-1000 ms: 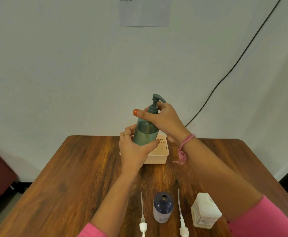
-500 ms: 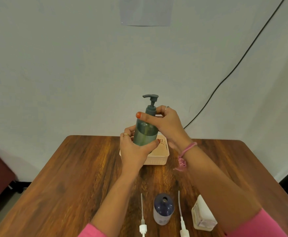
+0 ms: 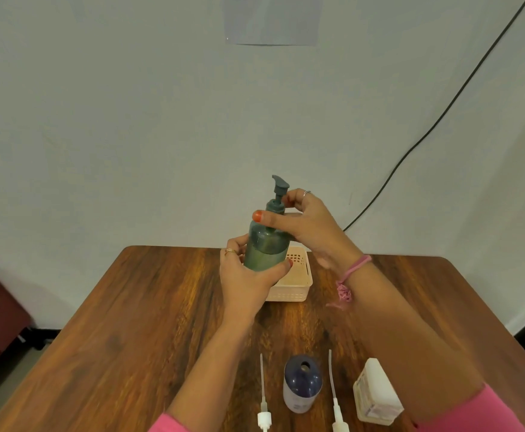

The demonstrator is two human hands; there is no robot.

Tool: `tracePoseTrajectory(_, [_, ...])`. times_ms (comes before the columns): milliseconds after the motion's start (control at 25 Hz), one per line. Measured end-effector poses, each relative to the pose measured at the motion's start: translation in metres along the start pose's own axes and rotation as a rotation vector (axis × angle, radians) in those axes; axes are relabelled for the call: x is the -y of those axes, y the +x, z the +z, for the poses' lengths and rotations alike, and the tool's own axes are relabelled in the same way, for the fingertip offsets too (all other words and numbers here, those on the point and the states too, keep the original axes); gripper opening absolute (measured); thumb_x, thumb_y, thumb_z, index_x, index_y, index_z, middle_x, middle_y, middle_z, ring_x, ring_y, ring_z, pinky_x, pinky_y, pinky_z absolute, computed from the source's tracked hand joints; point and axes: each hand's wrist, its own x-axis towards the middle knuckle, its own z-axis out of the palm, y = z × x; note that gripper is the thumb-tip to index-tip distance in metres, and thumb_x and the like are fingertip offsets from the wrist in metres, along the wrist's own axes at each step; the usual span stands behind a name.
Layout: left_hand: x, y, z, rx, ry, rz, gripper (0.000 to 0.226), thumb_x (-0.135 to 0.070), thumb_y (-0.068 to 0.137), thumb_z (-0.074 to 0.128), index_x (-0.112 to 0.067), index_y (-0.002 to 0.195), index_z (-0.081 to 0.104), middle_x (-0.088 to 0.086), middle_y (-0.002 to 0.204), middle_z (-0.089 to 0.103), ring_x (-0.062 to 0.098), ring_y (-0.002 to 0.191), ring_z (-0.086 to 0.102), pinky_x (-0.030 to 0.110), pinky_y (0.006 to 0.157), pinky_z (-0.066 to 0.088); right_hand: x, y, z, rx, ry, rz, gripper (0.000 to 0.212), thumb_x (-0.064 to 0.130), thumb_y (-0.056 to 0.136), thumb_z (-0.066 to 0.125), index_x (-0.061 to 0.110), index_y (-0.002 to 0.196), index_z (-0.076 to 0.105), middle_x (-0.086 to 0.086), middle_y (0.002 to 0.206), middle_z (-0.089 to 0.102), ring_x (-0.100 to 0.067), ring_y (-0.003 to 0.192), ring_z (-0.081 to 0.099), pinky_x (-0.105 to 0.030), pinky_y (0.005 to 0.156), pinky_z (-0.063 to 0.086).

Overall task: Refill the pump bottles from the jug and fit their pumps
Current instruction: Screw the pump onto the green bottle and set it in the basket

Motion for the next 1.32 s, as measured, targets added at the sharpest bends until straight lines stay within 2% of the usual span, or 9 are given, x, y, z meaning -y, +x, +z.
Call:
tracePoseTrajectory(160, [0.001,0.002,-0.002,0.002,0.001,0.005,0.073,-0.036,0.049,0.092,-0.031,0.110,0.051,0.000,0.116,0.058,0.016,0.108,0.059,0.043,0.087,0.057,0.004,0.001,-0.020,0.266,0.123,0.032,0.040,0.013,0.081,0.072,0.018,0.120,0.062,0.001,0.123,0.063,-0.016,0.112,0.061,-0.033,0.087,0.056])
tracePoseTrajectory(360, [0.002,0.001,-0.002,0.014,0.030,0.010,0.073,-0.035,0.051,0.091,-0.028,0.112,0.051,0.000,0.115,0.057,0.015,0.108,0.056,0.041,0.087,0.056,-0.007,0.003,0.010,-0.071,-0.052,-0.003,0.048,0.036,0.067,0.083,0.016,0.105,0.061,-0.002,0.108,0.064,-0.019,0.101,0.064,-0.041,0.088,0.055])
tracePoseTrajectory(560, [0.006,0.003,-0.006,0.048,0.012,-0.022,0.072,-0.033,0.052,0.092,-0.029,0.112,0.052,-0.001,0.116,0.058,0.014,0.107,0.057,0.040,0.087,0.056,-0.002,0.001,-0.013,0.317,0.116,0.032,0.032,0.014,0.087,0.065,0.018,0.119,0.064,-0.001,0.115,0.067,-0.016,0.109,0.063,-0.027,0.090,0.053])
tracePoseTrajectory(720, [0.010,0.007,-0.008,0.045,-0.013,-0.041,0.075,-0.038,0.048,0.090,-0.029,0.113,0.053,0.000,0.117,0.059,0.015,0.107,0.059,0.042,0.086,0.057,-0.005,-0.003,0.012,-0.036,0.028,-0.073,0.027,0.023,0.079,0.076,0.012,0.103,0.073,0.001,0.100,0.073,-0.013,0.095,0.068,-0.023,0.084,0.054])
tracePoseTrajectory(840, [0.010,0.009,-0.008,0.034,-0.045,-0.042,0.075,-0.039,0.048,0.089,-0.027,0.113,0.053,0.003,0.116,0.060,0.018,0.106,0.061,0.043,0.084,0.058,-0.011,-0.007,0.034,-0.367,-0.324,-0.183,0.032,0.045,0.075,0.075,0.018,0.092,0.075,0.008,0.091,0.070,-0.008,0.089,0.061,-0.022,0.078,0.048])
tracePoseTrajectory(960, [0.007,0.008,-0.010,0.057,-0.101,-0.064,0.069,-0.024,0.055,0.091,-0.023,0.115,0.054,0.006,0.117,0.060,0.019,0.106,0.061,0.037,0.084,0.058,-0.014,-0.005,0.048,-0.487,-0.463,-0.254,0.040,0.051,0.075,0.072,0.017,0.097,0.073,0.001,0.101,0.071,-0.013,0.097,0.059,-0.028,0.083,0.047])
tracePoseTrajectory(1040, [0.007,0.012,-0.016,0.087,-0.103,-0.066,0.069,-0.023,0.058,0.091,-0.024,0.117,0.054,0.002,0.117,0.061,0.016,0.107,0.060,0.035,0.086,0.057,-0.014,0.002,0.040,-0.308,-0.324,-0.211,0.041,0.045,0.078,0.072,0.015,0.106,0.070,0.003,0.108,0.070,-0.009,0.102,0.060,-0.028,0.091,0.048])
tracePoseTrajectory(1160, [0.007,0.019,-0.030,0.158,-0.091,-0.077,0.073,-0.028,0.057,0.091,-0.025,0.121,0.057,-0.004,0.115,0.064,0.012,0.108,0.060,0.034,0.089,0.055,-0.011,0.011,0.011,0.178,0.056,-0.093,0.031,0.025,0.091,0.060,0.015,0.120,0.063,0.001,0.118,0.067,-0.011,0.110,0.062,-0.032,0.096,0.050])
tracePoseTrajectory(1320, [0.006,0.025,-0.043,0.330,-0.054,-0.064,0.067,-0.030,0.061,0.089,-0.026,0.121,0.061,-0.007,0.116,0.067,0.011,0.110,0.059,0.029,0.093,0.049,-0.011,0.015,0.005,0.340,-0.007,-0.091,0.031,0.025,0.094,0.051,0.021,0.123,0.060,0.003,0.125,0.063,-0.010,0.116,0.059,-0.027,0.098,0.048])
